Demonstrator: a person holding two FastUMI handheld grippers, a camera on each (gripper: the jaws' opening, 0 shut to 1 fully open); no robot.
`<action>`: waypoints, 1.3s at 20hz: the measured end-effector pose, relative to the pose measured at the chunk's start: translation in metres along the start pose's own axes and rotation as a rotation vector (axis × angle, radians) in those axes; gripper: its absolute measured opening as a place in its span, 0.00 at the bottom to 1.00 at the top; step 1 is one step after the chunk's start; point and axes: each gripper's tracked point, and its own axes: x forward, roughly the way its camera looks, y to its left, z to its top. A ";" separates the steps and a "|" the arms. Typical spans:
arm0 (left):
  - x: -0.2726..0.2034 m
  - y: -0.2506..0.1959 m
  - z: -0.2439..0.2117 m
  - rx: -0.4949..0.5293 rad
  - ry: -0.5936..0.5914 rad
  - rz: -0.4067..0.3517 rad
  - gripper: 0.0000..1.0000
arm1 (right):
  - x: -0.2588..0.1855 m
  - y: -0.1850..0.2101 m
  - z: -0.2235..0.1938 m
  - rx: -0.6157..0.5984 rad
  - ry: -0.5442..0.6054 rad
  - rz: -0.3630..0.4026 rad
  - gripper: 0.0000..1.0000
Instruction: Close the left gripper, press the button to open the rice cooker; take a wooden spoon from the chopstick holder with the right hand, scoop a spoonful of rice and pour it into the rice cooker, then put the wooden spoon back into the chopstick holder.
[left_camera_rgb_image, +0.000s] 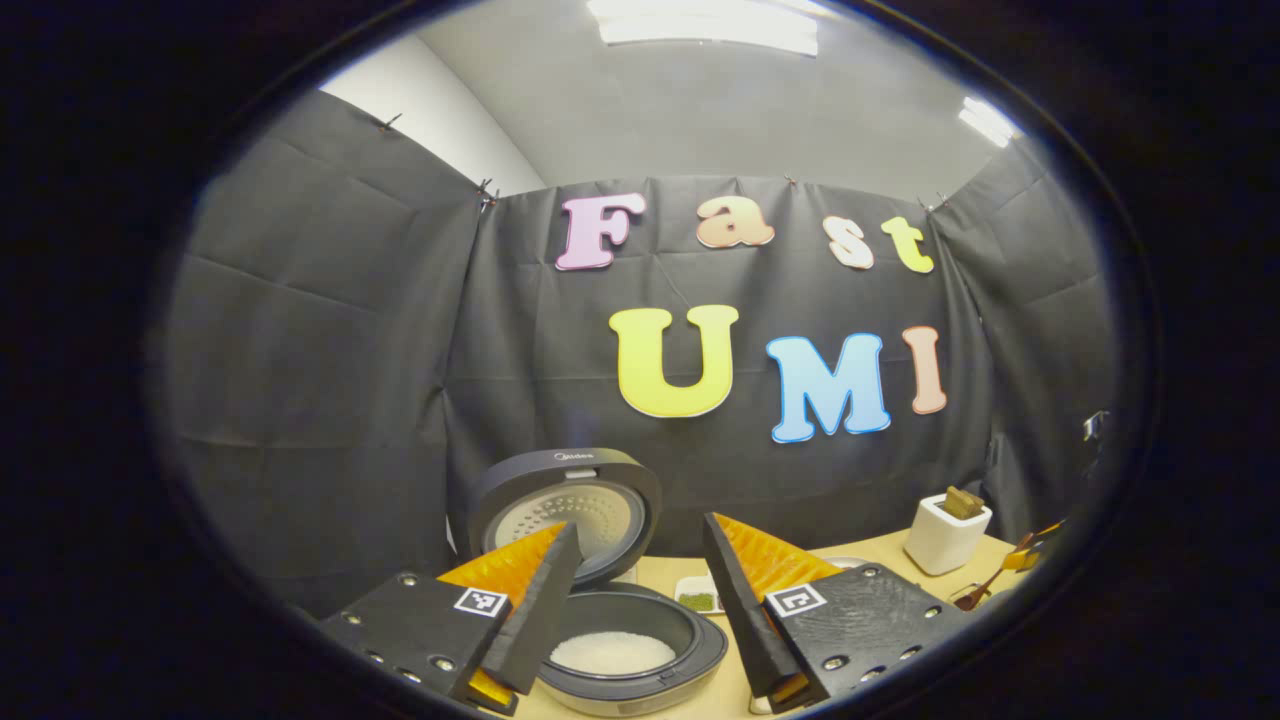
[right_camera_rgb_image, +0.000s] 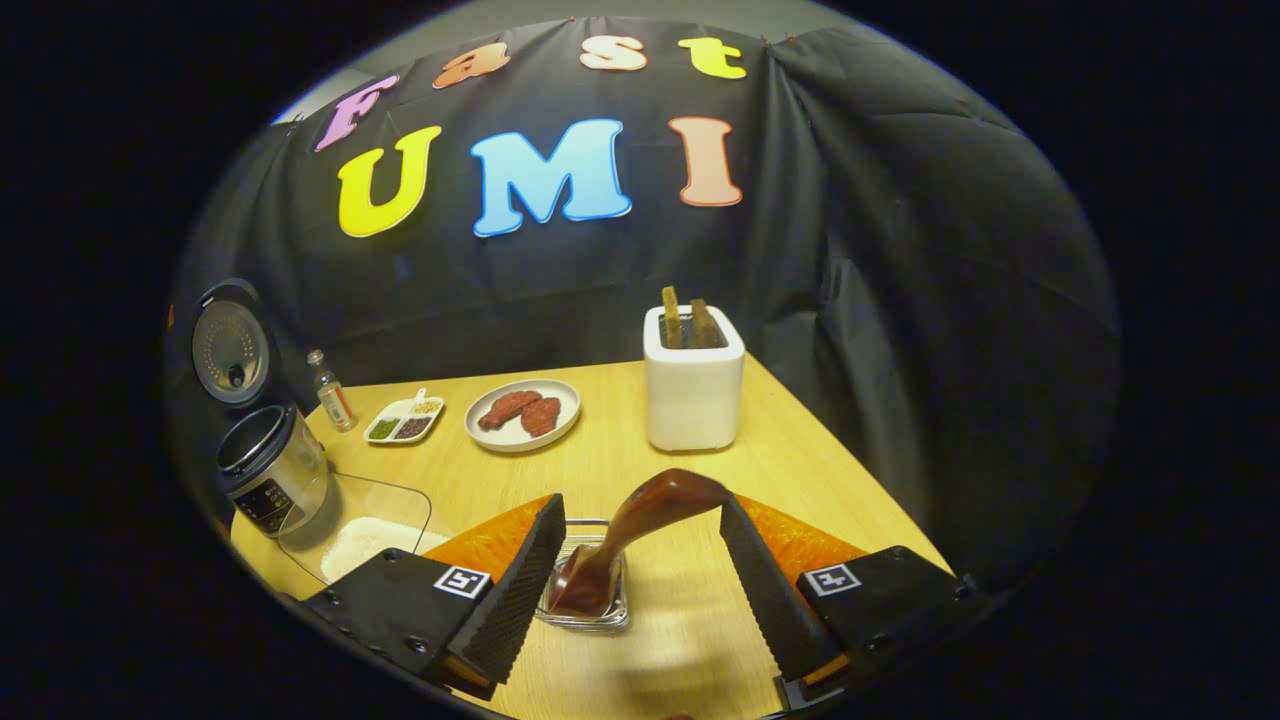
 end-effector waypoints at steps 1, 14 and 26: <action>0.006 0.001 0.002 0.000 -0.001 -0.002 0.78 | -0.005 -0.006 0.008 -0.003 -0.025 -0.020 0.98; 0.119 0.050 0.047 0.004 -0.068 0.004 0.77 | -0.055 0.001 0.070 0.034 -0.221 -0.146 0.98; 0.202 0.106 0.004 -0.052 0.021 0.092 0.77 | -0.053 0.020 0.066 0.000 -0.195 -0.144 0.98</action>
